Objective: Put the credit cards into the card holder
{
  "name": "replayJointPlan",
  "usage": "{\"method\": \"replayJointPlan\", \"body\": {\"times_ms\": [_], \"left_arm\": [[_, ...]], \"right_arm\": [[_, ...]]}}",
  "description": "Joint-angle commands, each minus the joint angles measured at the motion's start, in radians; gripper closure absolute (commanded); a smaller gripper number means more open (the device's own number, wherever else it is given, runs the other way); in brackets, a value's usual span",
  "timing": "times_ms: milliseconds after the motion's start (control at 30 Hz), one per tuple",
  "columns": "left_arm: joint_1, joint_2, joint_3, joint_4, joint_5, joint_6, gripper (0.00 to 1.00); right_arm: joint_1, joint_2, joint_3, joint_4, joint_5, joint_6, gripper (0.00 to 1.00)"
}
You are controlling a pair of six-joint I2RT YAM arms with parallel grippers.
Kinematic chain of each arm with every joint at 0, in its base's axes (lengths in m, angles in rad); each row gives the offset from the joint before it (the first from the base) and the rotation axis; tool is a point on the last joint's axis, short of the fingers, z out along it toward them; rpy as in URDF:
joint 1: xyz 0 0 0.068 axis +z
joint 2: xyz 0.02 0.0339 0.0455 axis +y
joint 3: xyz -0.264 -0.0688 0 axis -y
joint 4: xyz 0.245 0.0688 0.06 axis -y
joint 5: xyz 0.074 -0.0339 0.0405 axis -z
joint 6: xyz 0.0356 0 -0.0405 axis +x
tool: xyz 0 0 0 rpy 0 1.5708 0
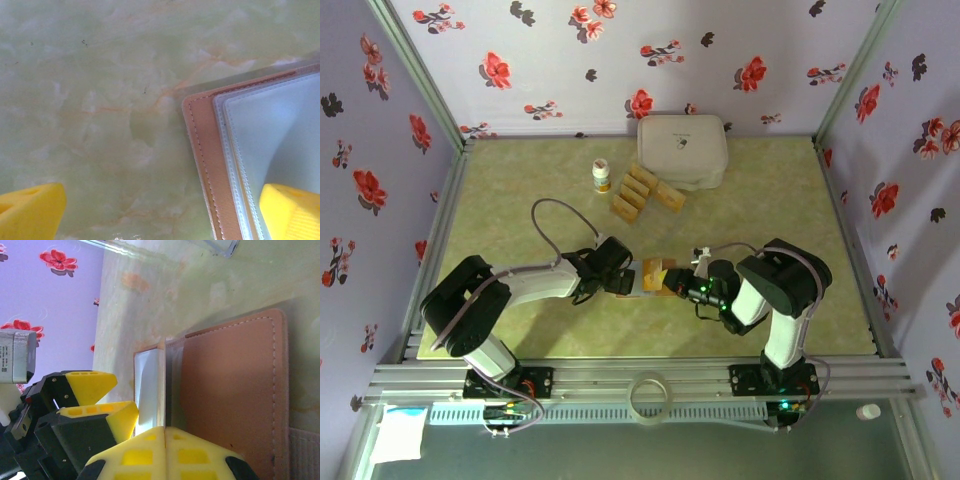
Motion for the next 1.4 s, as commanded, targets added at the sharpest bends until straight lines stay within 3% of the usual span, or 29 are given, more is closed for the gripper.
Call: {"method": "replayJointPlan", "body": {"times_ms": [0, 567, 1367], "left_arm": [[-0.007, 0.022, -0.018, -0.067, -0.031, 0.007, 0.00], [-0.006, 0.018, -0.020, -0.067, -0.031, 0.008, 0.00], [-0.006, 0.033, -0.009, -0.067, -0.032, 0.010, 0.00]], "right_arm": [[0.008, 0.018, -0.006, 0.019, -0.017, 0.008, 1.00], [-0.056, 0.026, 0.014, 0.019, -0.033, -0.025, 1.00], [-0.035, 0.047, 0.027, 0.019, -0.102, -0.016, 1.00]]}}
